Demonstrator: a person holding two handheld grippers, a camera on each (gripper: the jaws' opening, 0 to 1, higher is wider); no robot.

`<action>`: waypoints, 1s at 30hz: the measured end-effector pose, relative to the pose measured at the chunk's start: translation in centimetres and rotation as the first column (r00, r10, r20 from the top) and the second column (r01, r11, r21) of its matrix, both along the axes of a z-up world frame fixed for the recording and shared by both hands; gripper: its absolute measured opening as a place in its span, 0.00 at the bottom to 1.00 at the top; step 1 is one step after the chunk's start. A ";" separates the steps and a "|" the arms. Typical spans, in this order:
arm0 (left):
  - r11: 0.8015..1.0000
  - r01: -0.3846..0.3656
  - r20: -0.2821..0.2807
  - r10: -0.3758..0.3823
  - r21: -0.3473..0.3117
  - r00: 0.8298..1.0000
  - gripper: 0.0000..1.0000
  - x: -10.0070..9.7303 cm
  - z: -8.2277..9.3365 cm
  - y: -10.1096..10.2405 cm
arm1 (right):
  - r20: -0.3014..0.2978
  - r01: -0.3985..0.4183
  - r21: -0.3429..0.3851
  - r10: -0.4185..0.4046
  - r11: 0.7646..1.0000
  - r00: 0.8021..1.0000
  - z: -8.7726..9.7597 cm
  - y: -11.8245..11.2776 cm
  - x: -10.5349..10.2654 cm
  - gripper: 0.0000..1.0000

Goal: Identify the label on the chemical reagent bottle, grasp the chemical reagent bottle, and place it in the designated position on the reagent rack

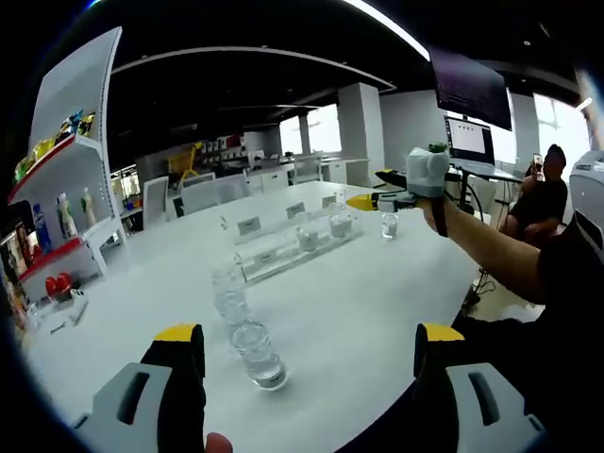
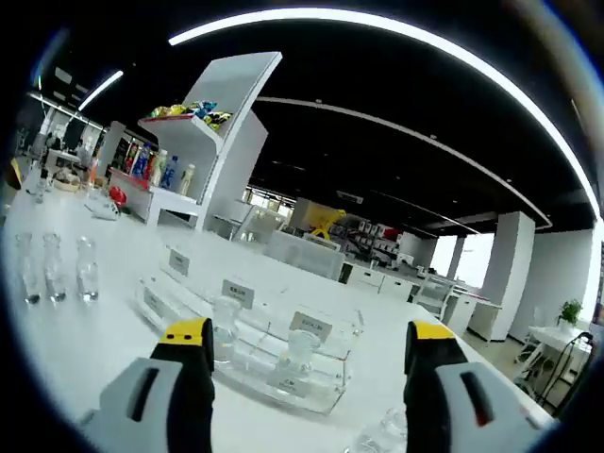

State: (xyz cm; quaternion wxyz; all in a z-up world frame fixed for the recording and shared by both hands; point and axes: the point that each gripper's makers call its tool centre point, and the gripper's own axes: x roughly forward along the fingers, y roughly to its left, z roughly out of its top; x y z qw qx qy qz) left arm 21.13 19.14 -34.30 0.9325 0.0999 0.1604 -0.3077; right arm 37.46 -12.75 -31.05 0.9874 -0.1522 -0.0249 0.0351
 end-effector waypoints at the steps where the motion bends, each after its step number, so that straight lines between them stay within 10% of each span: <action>1: 1.000 -0.001 0.007 0.001 -0.002 1.000 0.92 0.0 0.1 0.0 | 0.010 -0.004 0.012 0.003 1.000 1.000 0.4 -0.2 -0.3 0.87; 6: 1.000 -0.017 0.009 0.017 -0.008 1.000 0.92 -0.5 0.1 0.4 | -0.051 -0.047 0.175 0.056 0.983 0.997 -0.5 -1.5 -4.1 0.94; 20: 1.000 0.001 0.083 0.000 -0.006 0.997 0.93 0.0 2.4 -0.7 | -0.170 0.122 0.279 -0.076 0.953 0.983 -5.0 -12.0 -10.5 0.97; 30: 1.000 0.018 0.083 -0.017 -0.009 0.996 0.94 -0.9 2.2 -2.0 | -0.247 0.109 0.297 -0.034 0.949 0.968 -7.7 -12.1 -10.6 0.97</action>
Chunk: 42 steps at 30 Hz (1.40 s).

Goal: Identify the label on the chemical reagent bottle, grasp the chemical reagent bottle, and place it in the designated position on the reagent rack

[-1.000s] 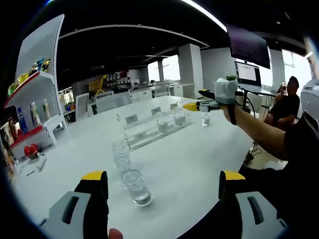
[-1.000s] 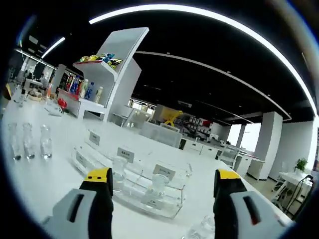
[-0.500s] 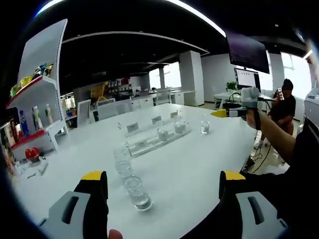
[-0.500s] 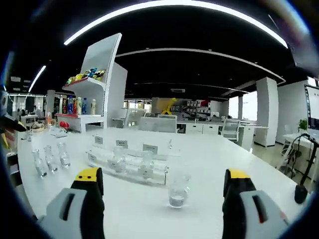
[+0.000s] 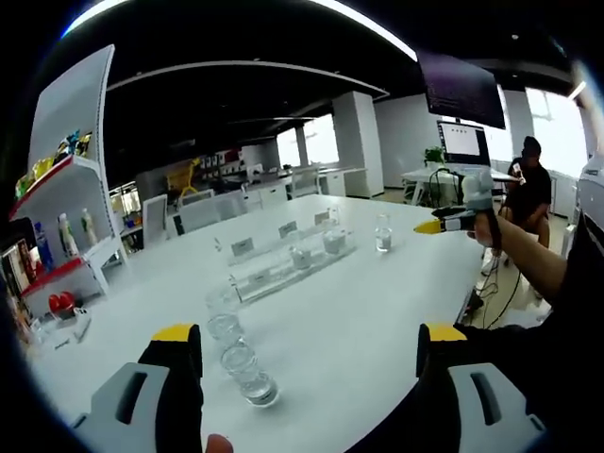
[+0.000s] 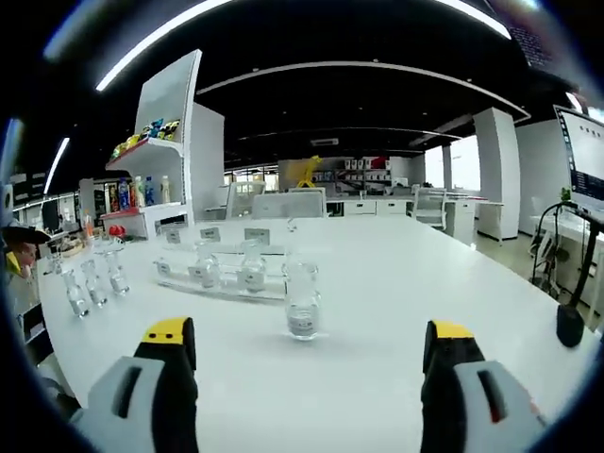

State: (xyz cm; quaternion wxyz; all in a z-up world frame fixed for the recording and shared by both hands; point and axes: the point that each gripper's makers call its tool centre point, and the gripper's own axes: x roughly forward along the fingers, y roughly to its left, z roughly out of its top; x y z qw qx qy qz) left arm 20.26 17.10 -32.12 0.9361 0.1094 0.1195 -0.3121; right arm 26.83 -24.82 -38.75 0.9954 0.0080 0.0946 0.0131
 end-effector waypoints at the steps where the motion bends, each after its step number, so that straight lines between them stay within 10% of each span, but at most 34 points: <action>1: 1.000 -0.007 0.003 0.007 -0.008 1.000 0.94 0.1 0.2 0.0 | -0.001 -0.004 -0.004 0.004 1.000 1.000 0.0 0.2 -0.1 0.97; 12: 1.000 0.023 -0.022 -0.023 0.007 0.999 0.94 0.1 -1.1 -1.4 | -0.006 0.008 -0.001 -0.008 1.000 1.000 -1.7 -0.6 -0.8 0.91; 17: 0.995 0.042 -0.035 -0.045 -0.093 0.998 0.94 0.1 -0.2 -1.7 | 0.018 0.018 -0.021 -0.017 1.000 1.000 -1.2 -1.0 -0.7 0.91; 42: 0.997 -0.052 -0.008 0.052 -0.050 0.999 0.94 1.4 -0.4 0.7 | -0.008 -0.001 -0.062 0.000 0.998 1.000 -2.4 0.2 0.7 0.81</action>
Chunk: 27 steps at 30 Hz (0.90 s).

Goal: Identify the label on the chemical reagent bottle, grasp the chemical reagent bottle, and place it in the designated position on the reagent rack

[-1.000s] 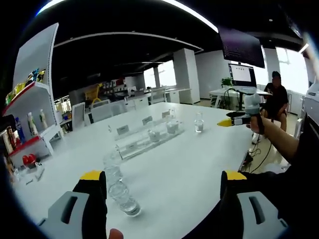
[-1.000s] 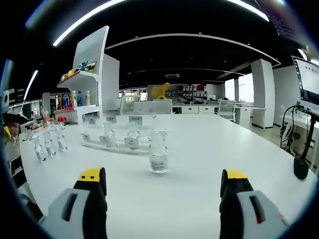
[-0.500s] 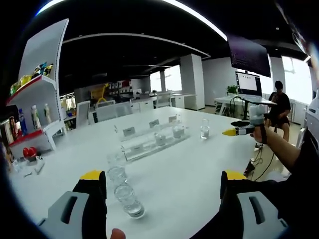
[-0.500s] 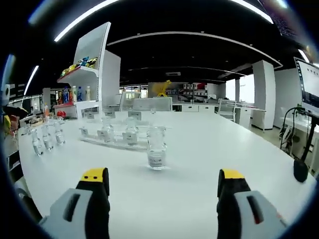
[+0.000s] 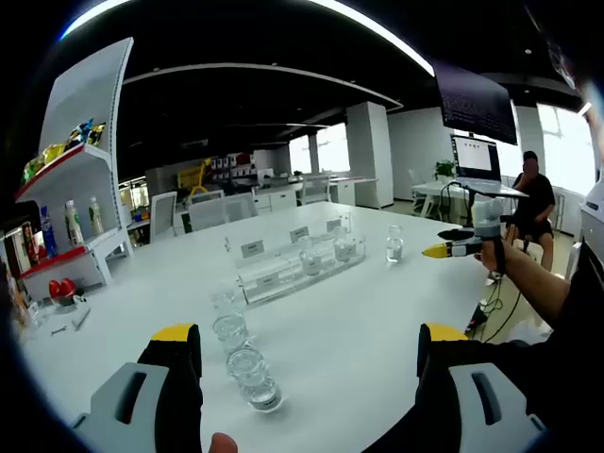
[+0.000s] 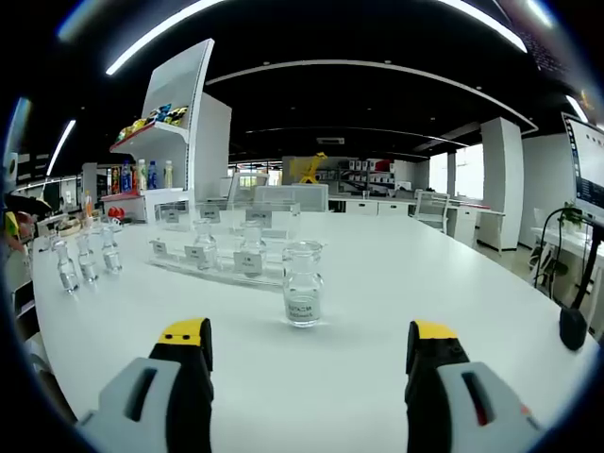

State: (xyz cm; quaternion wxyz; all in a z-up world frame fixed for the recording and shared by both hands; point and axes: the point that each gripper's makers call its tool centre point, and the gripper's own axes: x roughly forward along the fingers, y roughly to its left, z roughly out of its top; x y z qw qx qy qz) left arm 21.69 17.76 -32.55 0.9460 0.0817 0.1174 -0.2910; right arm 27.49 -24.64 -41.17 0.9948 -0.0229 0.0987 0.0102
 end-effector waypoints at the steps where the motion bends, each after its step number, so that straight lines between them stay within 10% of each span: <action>1: 1.000 -0.005 0.003 0.005 0.005 1.000 0.94 0.0 0.0 0.1 | 0.004 0.000 0.003 0.000 1.000 1.000 0.1 0.1 0.2 0.81; 27: 0.999 -0.010 0.016 0.009 0.032 1.000 0.93 0.2 0.7 1.5 | 0.002 -0.028 -0.037 0.028 0.999 1.000 0.2 0.5 5.5 0.71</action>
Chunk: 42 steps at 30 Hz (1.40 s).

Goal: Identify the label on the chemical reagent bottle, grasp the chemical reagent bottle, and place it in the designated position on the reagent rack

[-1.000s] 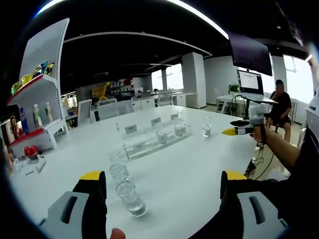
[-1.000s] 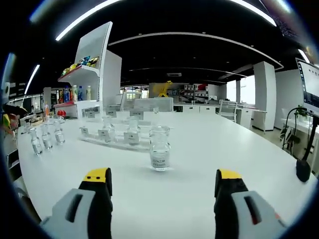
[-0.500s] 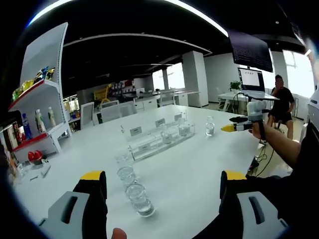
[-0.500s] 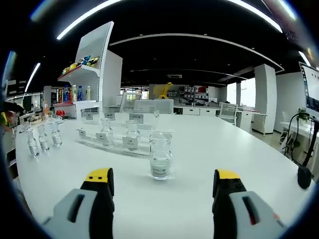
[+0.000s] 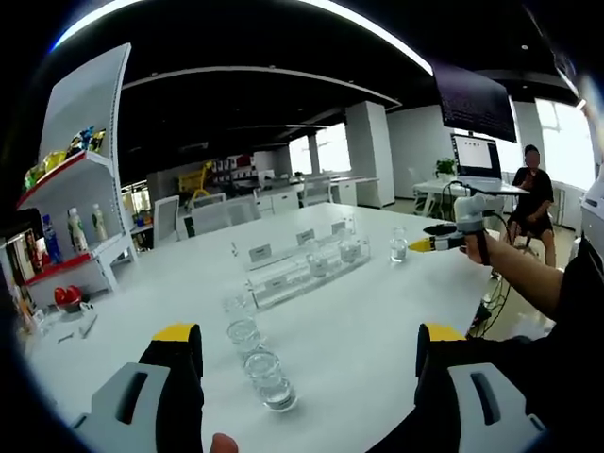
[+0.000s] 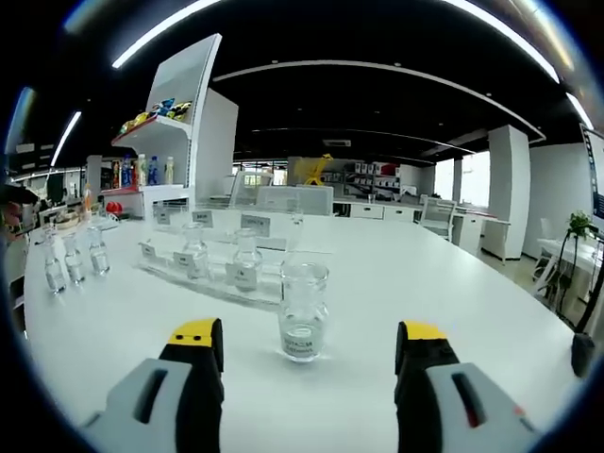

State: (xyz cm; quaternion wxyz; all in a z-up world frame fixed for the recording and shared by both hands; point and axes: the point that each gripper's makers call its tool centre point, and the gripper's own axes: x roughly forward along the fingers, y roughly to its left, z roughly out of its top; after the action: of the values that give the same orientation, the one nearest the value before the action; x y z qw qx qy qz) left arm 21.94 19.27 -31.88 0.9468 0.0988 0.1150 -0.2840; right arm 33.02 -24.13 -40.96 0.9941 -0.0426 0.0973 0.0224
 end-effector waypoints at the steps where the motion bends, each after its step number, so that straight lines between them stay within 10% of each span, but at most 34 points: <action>1: 1.000 0.001 -0.010 -0.001 0.012 1.000 0.93 0.0 -0.3 0.1 | 0.004 -0.004 0.001 0.004 1.000 1.000 0.0 0.1 0.3 0.70; 29: 0.993 0.046 -0.022 -0.049 -0.109 0.999 0.92 0.1 0.6 -1.2 | 0.137 -0.017 0.053 0.010 0.998 0.990 1.2 0.9 4.1 0.39; 42: 0.996 0.063 -0.013 -0.064 -0.062 0.998 0.91 0.2 0.6 -2.0 | 0.079 -0.023 -0.034 0.026 0.999 0.997 0.3 1.3 5.1 0.29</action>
State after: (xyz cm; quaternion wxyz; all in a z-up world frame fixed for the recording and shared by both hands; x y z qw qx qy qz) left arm 22.11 17.27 -31.31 0.9389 0.0710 0.1101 -0.3183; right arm 38.15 -22.82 -40.69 0.9960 -0.0611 0.0577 0.0311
